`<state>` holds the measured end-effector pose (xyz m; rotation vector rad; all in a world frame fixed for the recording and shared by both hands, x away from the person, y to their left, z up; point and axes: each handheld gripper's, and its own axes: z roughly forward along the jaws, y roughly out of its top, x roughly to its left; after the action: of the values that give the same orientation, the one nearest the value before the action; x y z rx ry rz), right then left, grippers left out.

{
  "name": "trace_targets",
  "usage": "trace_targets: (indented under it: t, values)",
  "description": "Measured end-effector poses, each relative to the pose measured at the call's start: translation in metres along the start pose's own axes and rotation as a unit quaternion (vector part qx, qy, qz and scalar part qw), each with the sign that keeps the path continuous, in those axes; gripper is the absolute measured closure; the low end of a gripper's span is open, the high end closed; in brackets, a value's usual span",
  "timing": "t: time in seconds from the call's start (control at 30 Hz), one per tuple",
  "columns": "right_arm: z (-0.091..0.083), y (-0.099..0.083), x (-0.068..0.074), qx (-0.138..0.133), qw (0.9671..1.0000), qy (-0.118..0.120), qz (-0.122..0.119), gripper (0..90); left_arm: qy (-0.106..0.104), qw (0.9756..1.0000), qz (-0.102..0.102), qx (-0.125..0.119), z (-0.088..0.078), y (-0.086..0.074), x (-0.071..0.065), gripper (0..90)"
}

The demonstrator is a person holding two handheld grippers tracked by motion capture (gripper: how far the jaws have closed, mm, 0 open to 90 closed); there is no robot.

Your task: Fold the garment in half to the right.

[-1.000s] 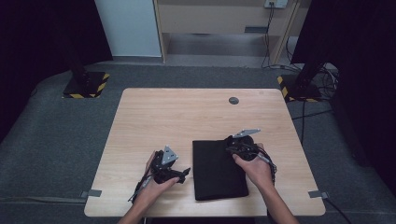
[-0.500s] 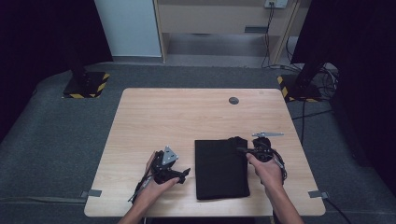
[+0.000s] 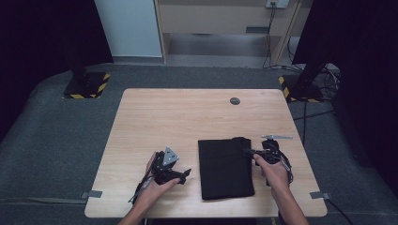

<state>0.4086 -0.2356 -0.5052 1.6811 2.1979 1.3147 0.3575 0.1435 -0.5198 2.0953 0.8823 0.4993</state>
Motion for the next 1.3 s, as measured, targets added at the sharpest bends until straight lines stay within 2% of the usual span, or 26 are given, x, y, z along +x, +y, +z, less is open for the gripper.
trace_targets:
  t: [0.1,0.23,0.3,0.33,0.57,0.67,0.73,0.83,0.97,1.07,1.17,1.23,1.3]
  values:
    - [-0.015,-0.007,0.002,0.005,0.9999,-0.002,-0.016,74.0,0.000,1.0000,0.002,0.000,0.000,0.001,-0.001,4.7]
    - [-0.024,-0.018,0.002,0.010,0.9997,0.002,-0.020,71.6,0.000,1.0000,0.004,0.002,0.001,0.002,-0.006,4.6]
    - [-0.031,-0.028,0.001,0.010,0.9997,0.012,-0.017,70.7,-0.002,1.0000,0.006,0.002,0.003,0.003,-0.010,4.5]
    - [-0.036,-0.037,0.003,0.014,0.9995,0.024,-0.017,69.6,-0.005,0.9999,0.010,0.004,0.003,0.005,-0.014,4.5]
    - [-0.041,-0.064,0.013,0.031,0.9977,0.055,-0.026,64.5,-0.011,0.9997,0.019,0.010,0.010,0.007,-0.029,3.5]
    - [-0.039,-0.070,0.016,0.042,0.9969,0.060,-0.028,62.7,-0.015,0.9996,0.022,0.013,0.014,0.007,-0.035,3.4]
    - [-0.037,-0.071,0.017,0.050,0.9965,0.058,-0.034,68.4,-0.016,0.9994,0.026,0.013,0.014,0.008,-0.037,3.1]
    - [-0.036,-0.072,0.018,0.058,0.9958,0.060,-0.039,86.7,-0.015,0.9995,0.027,0.011,0.014,0.009,-0.038,3.1]
    - [-0.044,-0.071,0.021,0.057,0.9955,0.061,-0.044,88.5,-0.011,0.9995,0.025,0.013,0.013,0.007,-0.035,3.2]
    - [-0.051,-0.073,0.019,0.052,0.9965,0.054,-0.037,88.5,-0.007,0.9997,0.019,0.014,0.012,0.006,-0.031,3.2]
    - [-0.047,-0.078,0.012,0.067,0.9966,0.030,-0.038,84.8,-0.003,0.9998,0.015,0.016,0.012,0.005,-0.027,3.1]
    - [-0.044,-0.081,0.009,0.072,0.9963,0.023,-0.042,75.8,-0.001,0.9998,0.013,0.016,0.011,0.004,-0.025,3.2]
    - [-0.045,-0.081,0.009,0.060,0.9969,0.027,-0.044,69.5,0.001,0.9998,0.010,0.016,0.010,0.004,-0.022,3.2]
